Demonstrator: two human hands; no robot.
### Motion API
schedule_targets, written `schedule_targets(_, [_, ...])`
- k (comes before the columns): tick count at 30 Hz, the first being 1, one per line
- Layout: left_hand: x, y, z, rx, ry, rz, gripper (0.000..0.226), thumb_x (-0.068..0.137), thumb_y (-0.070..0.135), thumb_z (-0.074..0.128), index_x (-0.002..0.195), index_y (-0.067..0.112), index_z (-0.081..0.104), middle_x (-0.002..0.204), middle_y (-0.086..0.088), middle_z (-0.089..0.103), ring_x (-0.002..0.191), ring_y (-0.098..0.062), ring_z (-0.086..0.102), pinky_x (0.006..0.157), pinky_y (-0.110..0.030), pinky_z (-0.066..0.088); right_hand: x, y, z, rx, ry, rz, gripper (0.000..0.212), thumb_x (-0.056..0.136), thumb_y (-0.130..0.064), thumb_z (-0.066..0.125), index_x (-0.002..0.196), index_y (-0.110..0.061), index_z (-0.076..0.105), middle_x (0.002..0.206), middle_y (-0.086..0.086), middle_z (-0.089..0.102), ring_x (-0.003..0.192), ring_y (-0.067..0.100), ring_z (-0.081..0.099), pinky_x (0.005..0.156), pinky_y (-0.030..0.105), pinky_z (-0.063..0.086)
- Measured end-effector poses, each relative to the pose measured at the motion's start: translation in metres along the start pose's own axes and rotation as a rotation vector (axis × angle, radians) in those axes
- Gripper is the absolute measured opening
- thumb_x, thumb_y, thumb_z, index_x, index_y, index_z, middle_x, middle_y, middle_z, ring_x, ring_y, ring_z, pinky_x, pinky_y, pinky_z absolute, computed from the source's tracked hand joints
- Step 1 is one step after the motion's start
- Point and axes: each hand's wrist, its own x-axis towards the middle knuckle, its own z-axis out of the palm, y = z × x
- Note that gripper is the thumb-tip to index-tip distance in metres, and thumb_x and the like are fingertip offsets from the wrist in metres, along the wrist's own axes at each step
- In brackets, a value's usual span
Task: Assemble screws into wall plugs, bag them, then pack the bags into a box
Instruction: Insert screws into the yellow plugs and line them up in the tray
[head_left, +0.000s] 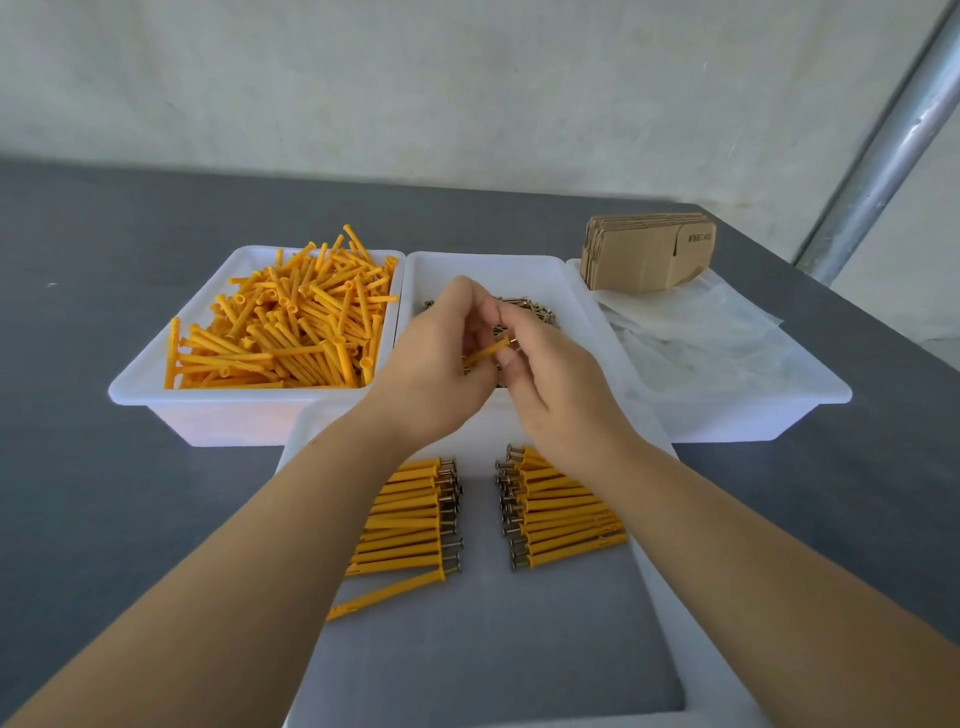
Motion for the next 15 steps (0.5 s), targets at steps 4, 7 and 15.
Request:
schedule_targets(4, [0.000,-0.003,-0.009,0.053,-0.044,-0.007,0.022,0.081,-0.005,0.068,0.090,0.011,0.055,0.074,0.007,0.055,0.064,0.001,0.050,0.057,-0.011,0.039,0.001,0.000,0.000,-0.154,0.036,-0.089,0.019,0.101,-0.017,0.048,0.110,-0.011,0.063,0.090,-0.002,0.061,0.081,0.015,0.054,0.068,0.038,0.047])
schedule_targets(7, [0.000,-0.010,-0.017,0.174,-0.118,-0.031,0.018,0.080,0.000,0.074,0.080,0.013,0.061,0.075,0.008,0.061,0.069,-0.001,0.057,0.061,-0.011,0.042,0.002,0.004,0.001,-0.244,0.015,-0.097,0.017,0.095,-0.016,0.058,0.105,-0.010,0.071,0.093,0.002,0.058,0.084,0.018,0.053,0.068,0.035,0.045])
schedule_targets(15, [0.005,-0.030,-0.035,0.132,0.305,-0.234,0.004,0.088,0.019,0.066,0.085,0.016,0.066,0.083,0.013,0.066,0.078,-0.002,0.062,0.059,-0.009,0.043,-0.001,0.000,0.008,-0.157,-0.179,-0.128,0.021,0.088,-0.008,0.067,0.106,-0.014,0.076,0.097,0.001,0.063,0.085,0.016,0.059,0.076,0.038,0.051])
